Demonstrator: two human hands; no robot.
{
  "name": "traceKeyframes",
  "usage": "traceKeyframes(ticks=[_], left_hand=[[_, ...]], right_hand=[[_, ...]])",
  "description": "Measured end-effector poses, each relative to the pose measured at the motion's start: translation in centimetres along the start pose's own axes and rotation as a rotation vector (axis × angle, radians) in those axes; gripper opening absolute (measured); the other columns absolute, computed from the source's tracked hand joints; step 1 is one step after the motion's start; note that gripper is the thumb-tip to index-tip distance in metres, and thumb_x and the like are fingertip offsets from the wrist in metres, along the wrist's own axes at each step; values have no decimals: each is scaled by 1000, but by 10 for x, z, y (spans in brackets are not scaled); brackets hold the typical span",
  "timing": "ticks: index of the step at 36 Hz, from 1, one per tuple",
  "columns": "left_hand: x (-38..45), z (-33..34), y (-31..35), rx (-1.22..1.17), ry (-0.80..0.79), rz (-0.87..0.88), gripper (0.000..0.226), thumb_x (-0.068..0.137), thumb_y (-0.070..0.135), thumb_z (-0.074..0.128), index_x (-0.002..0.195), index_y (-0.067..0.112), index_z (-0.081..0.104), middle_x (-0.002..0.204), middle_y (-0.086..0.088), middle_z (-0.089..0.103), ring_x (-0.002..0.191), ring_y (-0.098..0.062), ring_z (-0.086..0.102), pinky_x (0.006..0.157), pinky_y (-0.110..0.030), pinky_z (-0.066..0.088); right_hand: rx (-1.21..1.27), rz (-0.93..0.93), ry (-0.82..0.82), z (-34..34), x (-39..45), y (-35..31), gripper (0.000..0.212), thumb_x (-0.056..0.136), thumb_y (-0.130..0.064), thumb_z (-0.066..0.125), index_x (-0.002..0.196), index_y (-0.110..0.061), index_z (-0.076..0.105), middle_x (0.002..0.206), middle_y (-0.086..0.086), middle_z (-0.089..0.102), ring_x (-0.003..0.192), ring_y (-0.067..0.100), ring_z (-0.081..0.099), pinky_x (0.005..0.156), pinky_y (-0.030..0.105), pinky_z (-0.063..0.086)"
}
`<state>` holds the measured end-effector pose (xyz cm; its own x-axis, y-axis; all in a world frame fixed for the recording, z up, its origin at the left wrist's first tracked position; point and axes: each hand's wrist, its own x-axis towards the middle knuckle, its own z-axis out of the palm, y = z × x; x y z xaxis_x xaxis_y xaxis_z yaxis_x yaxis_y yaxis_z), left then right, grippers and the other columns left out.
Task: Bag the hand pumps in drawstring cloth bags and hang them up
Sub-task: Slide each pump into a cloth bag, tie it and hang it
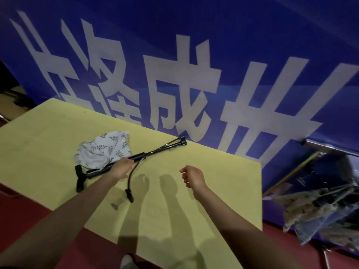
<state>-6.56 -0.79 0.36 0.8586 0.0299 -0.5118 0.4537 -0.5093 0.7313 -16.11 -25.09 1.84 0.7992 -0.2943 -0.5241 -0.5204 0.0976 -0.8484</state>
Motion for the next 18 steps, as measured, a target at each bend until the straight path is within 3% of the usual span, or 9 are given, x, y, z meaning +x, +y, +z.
traceKeyframes(ticks=[3, 5, 6, 7, 9, 10, 18], left_hand=[[42, -45, -18, 152, 45, 31, 30, 99, 22, 39, 70, 14, 38, 66, -7, 36, 59, -20, 36, 58, -28, 31], [70, -74, -33, 248, 43, 3, 37, 98, 24, 43, 64, 10, 41, 60, -13, 39, 52, -24, 40, 57, -29, 28], [83, -87, -40, 271, 32, -15, 37, 96, 27, 47, 69, 2, 51, 66, -22, 49, 58, -31, 51, 60, -30, 33], [94, -96, -45, 287, 18, -27, 38, 94, 32, 50, 86, -4, 60, 85, -29, 60, 76, -37, 61, 67, -32, 40], [113, -114, -52, 283, 30, -23, 49, 93, 37, 54, 126, 1, 55, 127, -20, 58, 114, -37, 57, 92, -35, 44], [119, -123, -52, 273, 41, -13, 53, 94, 36, 56, 136, 5, 48, 137, -16, 52, 122, -35, 52, 99, -34, 41], [191, -175, -45, 380, 97, 37, 61, 91, 43, 59, 141, 12, 44, 138, -21, 48, 124, -37, 49, 100, -37, 40]], right_hand=[[19, 48, -11, 64, 21, -8, 25, 91, -11, 42, 73, -11, 59, 62, 2, 47, 50, 14, 37, 47, 23, 28], [31, 112, -50, 108, 32, -14, 25, 92, -13, 41, 73, -11, 58, 63, 3, 48, 51, 15, 38, 48, 24, 29], [28, 147, -72, 128, 36, -16, 26, 92, -15, 41, 74, -11, 58, 63, 2, 49, 51, 15, 39, 49, 24, 30], [27, 175, -91, 144, 39, -18, 26, 93, -16, 42, 73, -12, 58, 63, 2, 49, 52, 15, 41, 50, 23, 31], [27, 209, -114, 175, 45, -21, 25, 93, -16, 44, 73, -12, 57, 64, 3, 49, 52, 15, 42, 49, 22, 31], [22, 220, -115, 189, 49, -23, 23, 93, -15, 45, 73, -12, 57, 63, 3, 49, 51, 15, 42, 49, 22, 31], [-44, 242, -25, 261, 105, -39, 19, 94, -12, 45, 77, -8, 54, 65, 7, 51, 53, 19, 45, 49, 24, 33]])
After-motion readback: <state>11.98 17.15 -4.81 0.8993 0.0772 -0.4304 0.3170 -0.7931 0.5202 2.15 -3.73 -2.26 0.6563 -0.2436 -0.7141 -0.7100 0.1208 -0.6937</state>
